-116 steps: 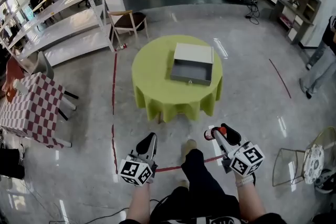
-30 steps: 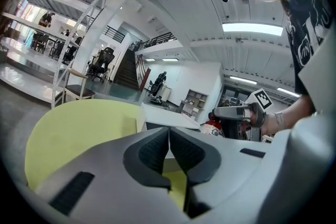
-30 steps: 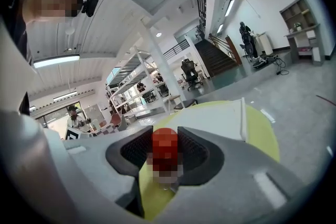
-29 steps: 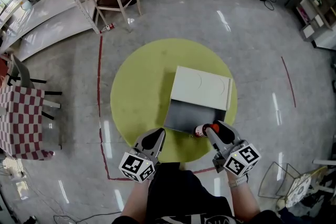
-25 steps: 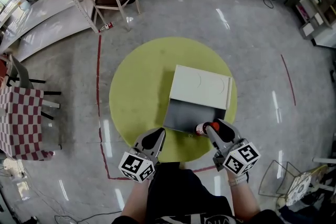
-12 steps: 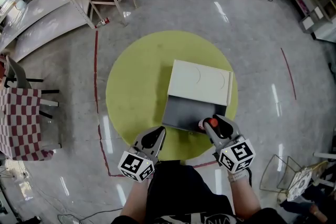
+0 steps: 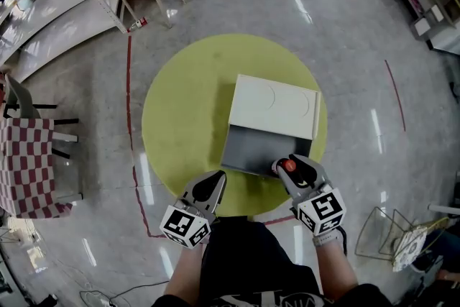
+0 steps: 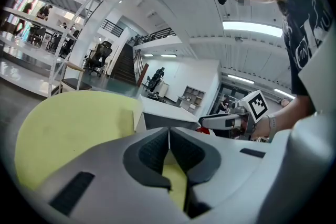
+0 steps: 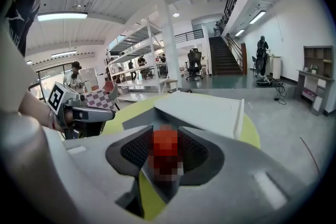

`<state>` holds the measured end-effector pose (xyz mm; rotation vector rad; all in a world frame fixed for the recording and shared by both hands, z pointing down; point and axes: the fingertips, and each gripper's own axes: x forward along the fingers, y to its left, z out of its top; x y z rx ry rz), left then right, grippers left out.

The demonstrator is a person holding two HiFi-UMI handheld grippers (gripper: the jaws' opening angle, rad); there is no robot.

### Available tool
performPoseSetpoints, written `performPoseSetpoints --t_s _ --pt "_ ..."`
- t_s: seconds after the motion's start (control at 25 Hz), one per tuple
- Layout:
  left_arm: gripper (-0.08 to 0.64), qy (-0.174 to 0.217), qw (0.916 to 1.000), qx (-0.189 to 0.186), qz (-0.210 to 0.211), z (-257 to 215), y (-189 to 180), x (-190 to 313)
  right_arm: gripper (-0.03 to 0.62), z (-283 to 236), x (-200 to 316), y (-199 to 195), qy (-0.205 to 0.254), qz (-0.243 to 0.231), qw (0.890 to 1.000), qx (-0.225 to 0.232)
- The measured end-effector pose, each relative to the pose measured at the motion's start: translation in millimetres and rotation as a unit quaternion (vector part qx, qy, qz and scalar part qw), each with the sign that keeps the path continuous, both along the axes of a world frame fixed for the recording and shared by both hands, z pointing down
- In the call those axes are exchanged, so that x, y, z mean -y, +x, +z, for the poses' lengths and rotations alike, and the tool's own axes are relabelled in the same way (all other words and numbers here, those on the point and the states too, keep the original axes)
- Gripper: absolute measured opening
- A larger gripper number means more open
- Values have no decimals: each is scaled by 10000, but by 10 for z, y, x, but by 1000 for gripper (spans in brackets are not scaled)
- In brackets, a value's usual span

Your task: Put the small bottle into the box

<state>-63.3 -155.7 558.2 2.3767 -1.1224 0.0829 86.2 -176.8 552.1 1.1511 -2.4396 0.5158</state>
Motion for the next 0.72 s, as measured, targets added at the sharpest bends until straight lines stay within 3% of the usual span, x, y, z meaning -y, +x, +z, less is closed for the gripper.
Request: performPoseSetpoints --t_s 0.36,0.72 --pt "15 -1 10000 -14 -67 36 -48 -46 149 61 -44 -22 132 -106 9994 -294" --pt "15 40 9999 -35 -105 -1 -45 -114 153 -23 -134 -112 161 -280 9995 -48"
